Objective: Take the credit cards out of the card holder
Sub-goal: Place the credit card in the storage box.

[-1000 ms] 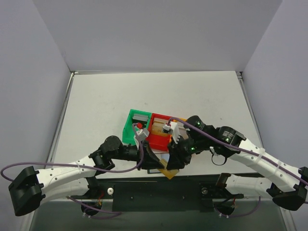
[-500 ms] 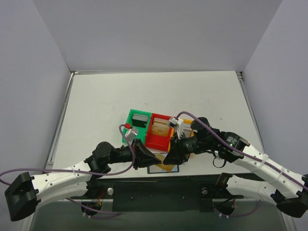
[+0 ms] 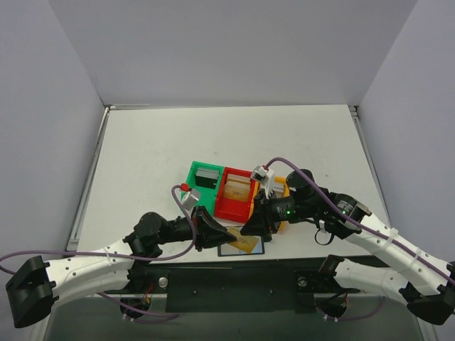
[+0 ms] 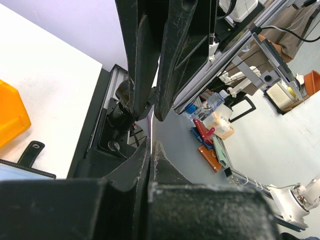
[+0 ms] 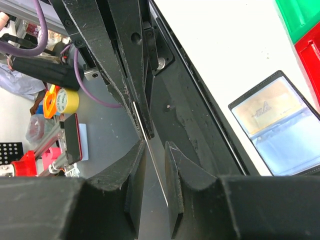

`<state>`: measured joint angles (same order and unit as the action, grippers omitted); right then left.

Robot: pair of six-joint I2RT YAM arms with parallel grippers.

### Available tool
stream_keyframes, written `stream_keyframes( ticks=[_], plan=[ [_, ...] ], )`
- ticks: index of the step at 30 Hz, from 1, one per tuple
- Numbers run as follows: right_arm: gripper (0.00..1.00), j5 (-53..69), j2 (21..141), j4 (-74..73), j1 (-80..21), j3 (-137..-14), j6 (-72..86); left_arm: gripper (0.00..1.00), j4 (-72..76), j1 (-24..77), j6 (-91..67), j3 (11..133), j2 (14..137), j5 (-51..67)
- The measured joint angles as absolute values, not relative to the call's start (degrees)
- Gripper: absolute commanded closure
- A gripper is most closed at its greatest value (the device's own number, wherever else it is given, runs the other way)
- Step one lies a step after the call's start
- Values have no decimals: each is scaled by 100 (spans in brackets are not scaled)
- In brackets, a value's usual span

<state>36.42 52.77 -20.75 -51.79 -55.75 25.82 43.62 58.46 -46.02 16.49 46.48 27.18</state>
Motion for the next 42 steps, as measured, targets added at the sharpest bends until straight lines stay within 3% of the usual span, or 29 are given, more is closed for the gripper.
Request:
stream_keyframes(
  ticks=[9,16,23,24,26,30,37,42],
  plan=[
    [81,3817,5301,-2078,-5170,-5570,2593,100,4397,5846,-4609,1632,4574,2655],
    [100,3909,5308,-2073,-5168,-5511,2578,100,4488,5846,-4641,1632,4637,2655],
    [100,4010,5290,-2073,-5111,-5511,2571,100,4558,5846,-4735,1623,4700,2624],
    [100,4021,5288,-2069,-5100,-5511,2571,75,4576,5846,-4740,1616,4700,2611],
    [100,4032,5286,-2060,-5085,-5511,2552,55,4569,5846,-4762,1616,4696,2591],
    [100,4005,5315,-2276,-4888,-5583,2346,36,4042,5798,-4727,1623,4405,2519],
    [100,3865,5717,-2606,-4235,-6036,1769,35,2333,5339,-4510,1732,2659,2023],
    [100,3026,6071,-2679,-4117,-6276,1365,35,1385,5183,-4311,1968,1776,1584]
  ],
)
